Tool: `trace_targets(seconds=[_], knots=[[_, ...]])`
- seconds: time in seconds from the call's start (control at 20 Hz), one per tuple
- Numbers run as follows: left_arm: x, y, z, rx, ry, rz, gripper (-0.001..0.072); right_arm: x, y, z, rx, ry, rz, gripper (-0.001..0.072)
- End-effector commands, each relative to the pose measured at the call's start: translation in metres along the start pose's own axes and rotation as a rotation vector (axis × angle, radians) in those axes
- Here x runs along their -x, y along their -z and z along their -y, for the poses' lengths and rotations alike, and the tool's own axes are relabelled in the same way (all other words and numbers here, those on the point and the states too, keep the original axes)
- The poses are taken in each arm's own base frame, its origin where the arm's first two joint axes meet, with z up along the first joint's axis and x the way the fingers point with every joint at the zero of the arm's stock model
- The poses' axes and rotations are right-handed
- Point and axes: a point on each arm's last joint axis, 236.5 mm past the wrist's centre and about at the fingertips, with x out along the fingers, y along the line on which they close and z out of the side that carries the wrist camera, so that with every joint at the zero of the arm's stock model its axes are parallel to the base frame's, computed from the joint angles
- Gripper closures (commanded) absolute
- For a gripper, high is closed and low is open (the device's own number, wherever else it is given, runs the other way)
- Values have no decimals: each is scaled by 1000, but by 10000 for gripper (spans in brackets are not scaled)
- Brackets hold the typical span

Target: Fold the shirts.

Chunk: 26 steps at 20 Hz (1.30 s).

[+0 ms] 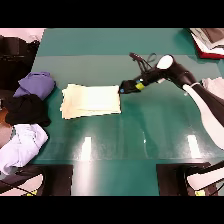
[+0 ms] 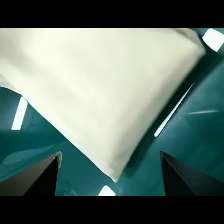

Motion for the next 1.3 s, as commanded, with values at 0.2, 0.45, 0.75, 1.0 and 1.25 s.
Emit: trace_targets(seconds=[0.2,0.45,0.75,1.0,1.25], knots=[[-13,5,8,10,45,-26,680,-32,19,33,-329,-135,46,19],[-23,16,7,15,46,-69,680,-77,14,5,-273,-180,-24,19],[-23,19,7,15,46,-83,680,-121,-19,-41,-194,-210,27,90],[-23,22,7,13,47,-96,680,-126,-28,-71,-28,-242,41,698],[-22,29,8,-12,50,-125,680,-21,-56,-33,39,-138,148,701]])
